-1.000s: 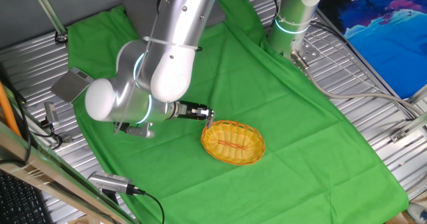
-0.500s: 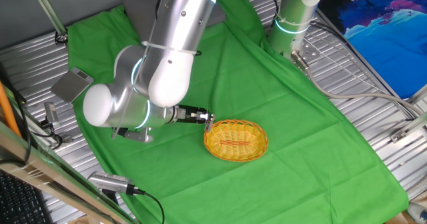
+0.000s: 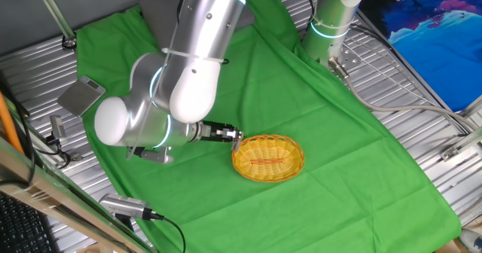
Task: Use a clamp
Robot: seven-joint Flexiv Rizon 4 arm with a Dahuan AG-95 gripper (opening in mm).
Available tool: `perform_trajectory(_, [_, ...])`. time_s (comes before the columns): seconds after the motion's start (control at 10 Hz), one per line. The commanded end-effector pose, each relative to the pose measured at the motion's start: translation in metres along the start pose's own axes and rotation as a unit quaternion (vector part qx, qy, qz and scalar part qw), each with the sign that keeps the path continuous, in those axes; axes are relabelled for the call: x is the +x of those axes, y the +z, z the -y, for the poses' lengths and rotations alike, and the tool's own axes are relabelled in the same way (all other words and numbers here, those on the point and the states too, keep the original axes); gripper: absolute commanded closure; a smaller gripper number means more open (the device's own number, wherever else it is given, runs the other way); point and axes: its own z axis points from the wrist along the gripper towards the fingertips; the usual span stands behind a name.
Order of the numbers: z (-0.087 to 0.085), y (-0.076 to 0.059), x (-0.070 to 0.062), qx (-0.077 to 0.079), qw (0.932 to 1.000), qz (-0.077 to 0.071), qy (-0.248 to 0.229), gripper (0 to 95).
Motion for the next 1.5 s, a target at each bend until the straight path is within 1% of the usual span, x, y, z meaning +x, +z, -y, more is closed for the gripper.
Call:
perform_trajectory(0.1, [-0.0008,-0.0002,0.0002,0.0,1.0,0.002,0.0,95.0])
perform_trajectory(0.7, [-0.0009,-0.0003,0.0003,0.005,1.0,0.006,-0.003,95.0])
perform_trajectory(0.8, [-0.0009,-0.0003,0.0003,0.009,0.9999,0.009,-0.007,95.0])
perform_trajectory(0.9, [-0.001,-0.0002,0.0003,0.016,0.9995,0.017,-0.02,95.0])
perform_trajectory(1.0, [-0.001,-0.0002,0.0003,0.022,0.999,0.023,-0.031,57.0])
perform_trajectory(1.1, [-0.001,-0.0002,0.0003,0.025,0.9986,0.027,-0.039,19.0])
perform_trajectory(1.5, [-0.0011,-0.0003,0.0003,0.028,0.9982,0.03,-0.042,19.0])
